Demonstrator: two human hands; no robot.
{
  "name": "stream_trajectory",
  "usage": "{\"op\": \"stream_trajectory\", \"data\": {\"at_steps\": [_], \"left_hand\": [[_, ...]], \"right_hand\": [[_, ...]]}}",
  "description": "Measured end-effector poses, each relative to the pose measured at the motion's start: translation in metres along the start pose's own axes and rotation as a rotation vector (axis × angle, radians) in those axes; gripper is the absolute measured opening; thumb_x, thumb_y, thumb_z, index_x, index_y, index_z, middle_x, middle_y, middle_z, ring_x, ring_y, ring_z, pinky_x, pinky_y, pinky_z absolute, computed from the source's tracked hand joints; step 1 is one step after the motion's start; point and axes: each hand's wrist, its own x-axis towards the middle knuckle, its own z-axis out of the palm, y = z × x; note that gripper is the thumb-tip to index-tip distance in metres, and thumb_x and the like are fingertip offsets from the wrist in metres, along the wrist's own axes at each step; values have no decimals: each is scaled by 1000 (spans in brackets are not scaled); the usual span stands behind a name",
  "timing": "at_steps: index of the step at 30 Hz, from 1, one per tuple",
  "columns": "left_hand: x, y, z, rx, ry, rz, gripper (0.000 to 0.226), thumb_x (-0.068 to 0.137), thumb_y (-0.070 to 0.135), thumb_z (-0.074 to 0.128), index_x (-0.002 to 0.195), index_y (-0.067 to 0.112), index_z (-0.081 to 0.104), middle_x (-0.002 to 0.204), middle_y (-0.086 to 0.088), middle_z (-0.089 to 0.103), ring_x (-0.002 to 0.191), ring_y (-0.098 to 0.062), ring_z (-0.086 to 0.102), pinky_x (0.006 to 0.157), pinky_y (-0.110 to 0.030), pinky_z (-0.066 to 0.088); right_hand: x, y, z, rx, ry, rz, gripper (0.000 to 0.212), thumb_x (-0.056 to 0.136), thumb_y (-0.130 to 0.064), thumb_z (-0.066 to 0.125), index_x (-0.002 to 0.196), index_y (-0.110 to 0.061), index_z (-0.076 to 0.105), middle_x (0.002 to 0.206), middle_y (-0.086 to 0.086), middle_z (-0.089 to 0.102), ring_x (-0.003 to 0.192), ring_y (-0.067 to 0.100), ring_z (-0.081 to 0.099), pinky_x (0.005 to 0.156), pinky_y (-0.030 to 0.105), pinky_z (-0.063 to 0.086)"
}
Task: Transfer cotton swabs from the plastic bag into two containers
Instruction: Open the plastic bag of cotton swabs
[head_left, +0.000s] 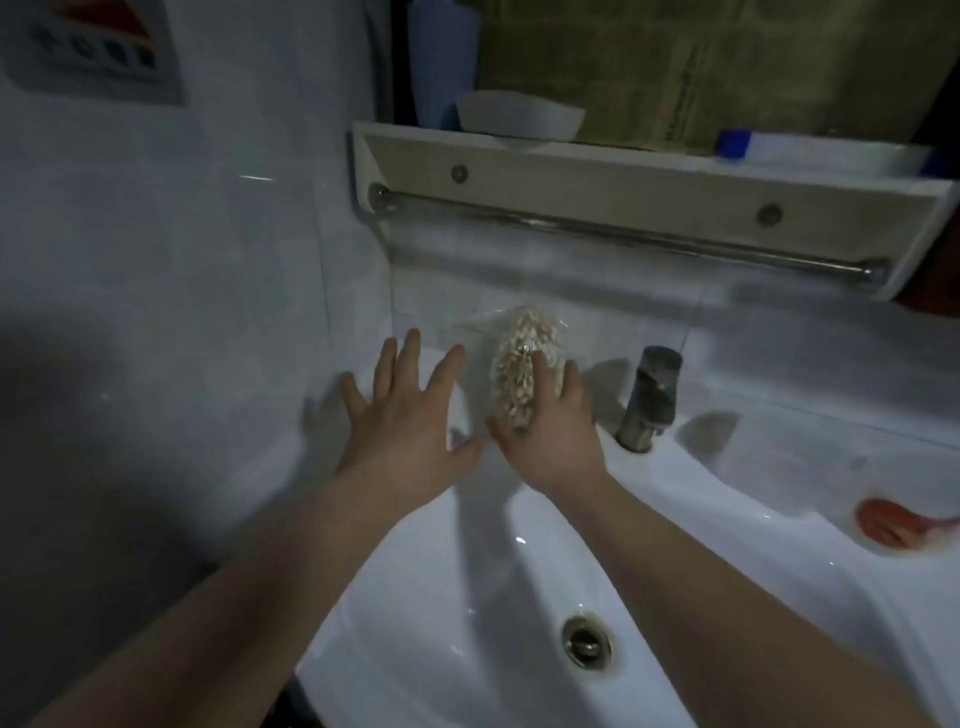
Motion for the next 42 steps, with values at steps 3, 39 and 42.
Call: {"op": "stream_trajectory", "data": {"at_steps": [3, 39, 42], "left_hand": [[7, -4, 6, -54, -6, -9, 89, 91, 65, 51, 159, 40, -1, 170, -4, -13, 157, -27, -8, 121, -66, 9], [-75, 133, 13, -1484, -599, -413, 17, 95, 15, 69, 84, 16, 83, 75, -6, 71, 60, -12, 64, 59, -24, 56], [-86, 144, 14, -1439, -659, -402, 21, 95, 19, 69, 79, 19, 82, 73, -6, 70, 60, -14, 64, 60, -26, 56]], "right_hand": [[22, 2, 10, -20, 70, 52, 101, 84, -67, 61, 157, -30, 1, 166, 18, 4, 143, 48, 30, 113, 63, 31], [-185, 146, -126, 266, -275, -5, 122, 55, -51, 85, 151, -53, 10, 154, -21, 34, 136, 2, 41, 107, 28, 41], [-195, 153, -129, 248, -284, -43, 123, 55, -47, 86, 153, -50, 13, 153, -17, 38, 138, 5, 41, 111, 35, 42]]}}
